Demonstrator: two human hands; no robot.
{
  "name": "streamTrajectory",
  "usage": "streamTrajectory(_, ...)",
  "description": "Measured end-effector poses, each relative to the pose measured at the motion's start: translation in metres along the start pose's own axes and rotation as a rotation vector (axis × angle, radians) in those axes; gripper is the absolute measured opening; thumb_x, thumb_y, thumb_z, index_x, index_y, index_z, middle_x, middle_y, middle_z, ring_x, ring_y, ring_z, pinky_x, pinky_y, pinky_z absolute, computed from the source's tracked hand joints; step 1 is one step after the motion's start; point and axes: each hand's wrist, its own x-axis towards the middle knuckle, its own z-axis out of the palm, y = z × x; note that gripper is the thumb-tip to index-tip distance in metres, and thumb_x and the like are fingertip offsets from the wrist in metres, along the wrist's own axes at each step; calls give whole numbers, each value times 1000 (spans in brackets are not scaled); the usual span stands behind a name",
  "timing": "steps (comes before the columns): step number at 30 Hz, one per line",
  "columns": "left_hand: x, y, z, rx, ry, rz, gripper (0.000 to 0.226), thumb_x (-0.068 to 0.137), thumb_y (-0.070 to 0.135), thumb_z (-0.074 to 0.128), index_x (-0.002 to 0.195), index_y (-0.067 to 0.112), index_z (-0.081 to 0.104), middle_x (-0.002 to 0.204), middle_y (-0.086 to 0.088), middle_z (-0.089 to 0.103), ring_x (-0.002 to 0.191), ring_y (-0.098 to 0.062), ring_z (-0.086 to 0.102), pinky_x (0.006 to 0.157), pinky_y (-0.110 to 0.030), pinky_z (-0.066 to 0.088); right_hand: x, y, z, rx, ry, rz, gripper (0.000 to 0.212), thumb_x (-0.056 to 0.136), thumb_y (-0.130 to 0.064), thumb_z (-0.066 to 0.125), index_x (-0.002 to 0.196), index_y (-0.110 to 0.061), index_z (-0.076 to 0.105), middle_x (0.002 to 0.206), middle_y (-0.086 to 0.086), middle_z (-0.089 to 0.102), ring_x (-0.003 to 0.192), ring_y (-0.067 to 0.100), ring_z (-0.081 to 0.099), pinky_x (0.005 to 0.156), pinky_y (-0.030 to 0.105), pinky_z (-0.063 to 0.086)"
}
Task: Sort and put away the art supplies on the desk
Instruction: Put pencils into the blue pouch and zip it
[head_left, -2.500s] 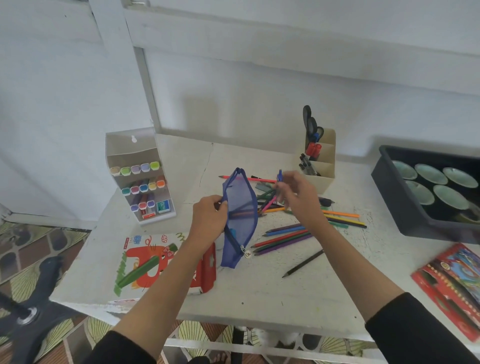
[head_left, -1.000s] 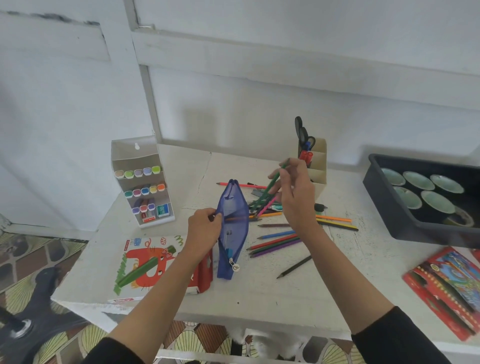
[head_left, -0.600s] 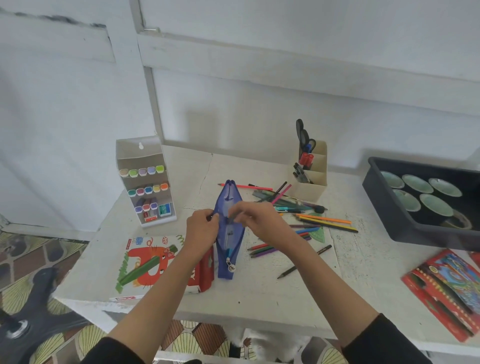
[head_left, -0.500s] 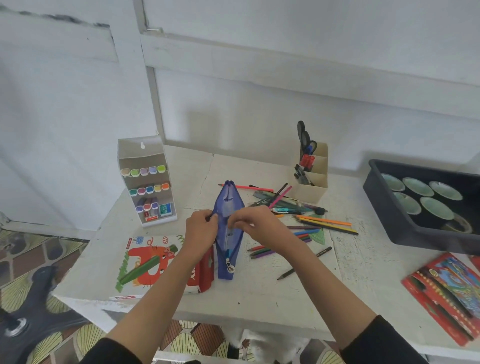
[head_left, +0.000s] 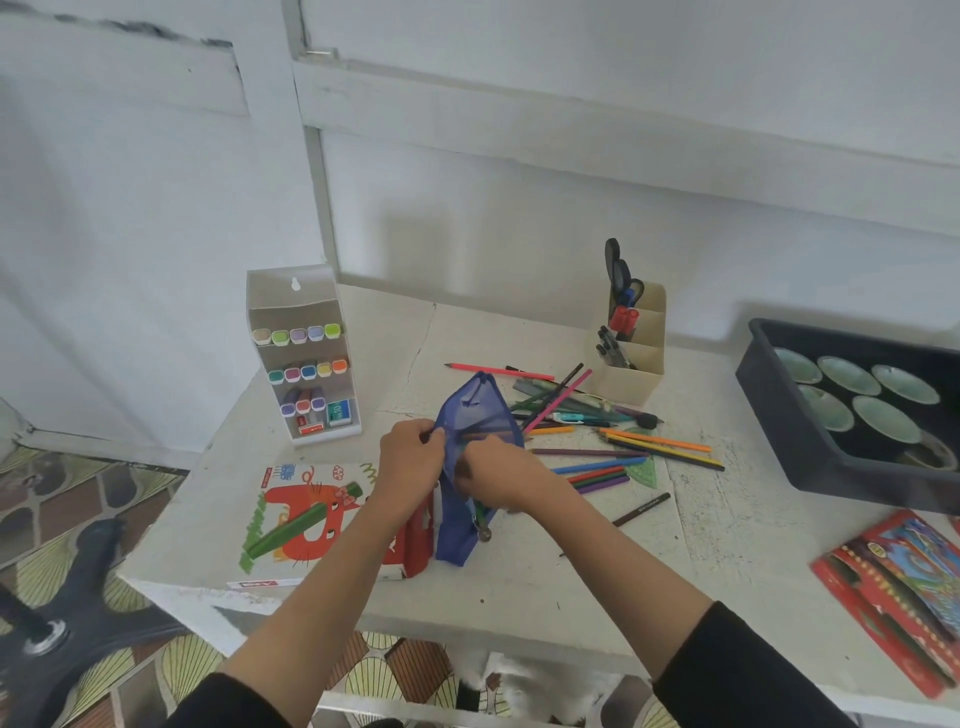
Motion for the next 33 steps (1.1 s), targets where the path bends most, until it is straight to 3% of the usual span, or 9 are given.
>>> streamTrajectory(5, -2, 0, -2, -13, -15, -4, 31, 93, 7, 49, 62, 4, 53, 57, -8, 49, 55, -15, 39, 57, -29, 32, 4, 5, -5, 70, 178, 34, 30, 94, -25, 52, 73, -4, 59, 67, 12, 53, 61, 26, 51, 56, 27, 39)
streamTrajectory(8, -3, 2, -1, -21, -27, -11, 28, 93, 7, 48, 65, 3, 54, 57, -7, 49, 55, -14, 40, 55, -27, 32, 5, 8, -10, 181, 240, 5, 29, 95, -28, 51, 100, -5, 68, 92, 15, 65, 83, 27, 62, 71, 35, 50)
streamTrajectory(10, -2, 1, -1, -40, -35, -21, 28, 93, 8, 48, 67, 0, 56, 60, -11, 52, 57, -17, 43, 55, -26, 32, 3, 15, -16, 284, 451, 31, 25, 95, -25, 51, 101, -7, 69, 94, 13, 68, 82, 25, 62, 75, 37, 52)
streamTrajectory(13, 0, 0, -2, -81, -31, -37, 29, 94, 9, 47, 75, -9, 62, 70, -22, 59, 62, -19, 48, 57, -27, 35, 2, 40, -28, 343, 775, 148, 23, 93, -19, 48, 85, -6, 66, 74, 9, 65, 66, 24, 58, 62, 32, 48)
streamTrajectory(19, 4, 5, -1, -149, -59, -36, 29, 95, 9, 45, 81, -10, 63, 80, -27, 63, 68, -25, 54, 61, -31, 40, 19, 117, -19, 146, 504, 389, 18, 90, -8, 49, 98, -7, 64, 88, 8, 62, 83, 26, 61, 70, 33, 49)
streamTrajectory(24, 11, 13, 3, -182, -78, -42, 28, 94, 12, 47, 83, -10, 61, 81, -28, 64, 71, -38, 61, 68, -49, 53, 29, 128, 0, -51, 411, 372, 29, 87, 1, 50, 112, -12, 59, 117, 10, 51, 100, 29, 56, 74, 36, 49)
streamTrajectory(28, 11, 16, 6, -190, -105, -61, 28, 94, 12, 47, 85, -11, 59, 83, -33, 61, 64, -25, 55, 68, -55, 53, 32, 129, 10, -205, 435, 279, 23, 91, -6, 52, 113, -11, 56, 120, 7, 50, 103, 26, 56, 68, 34, 45)
streamTrajectory(31, 10, 17, 7, -188, -115, -72, 28, 94, 12, 47, 86, -11, 60, 83, -31, 63, 65, -28, 58, 62, -49, 55, 26, 130, 5, -193, 470, 226, 19, 93, -10, 47, 111, -12, 55, 113, 7, 58, 98, 27, 59, 69, 35, 46)
streamTrajectory(33, 10, 16, 9, -188, -120, -83, 27, 95, 11, 47, 88, -10, 63, 83, -29, 65, 69, -33, 63, 53, -35, 57, 17, 126, -3, -105, 569, 177, 15, 95, -15, 46, 107, -10, 53, 103, 7, 61, 90, 29, 59, 65, 33, 42)
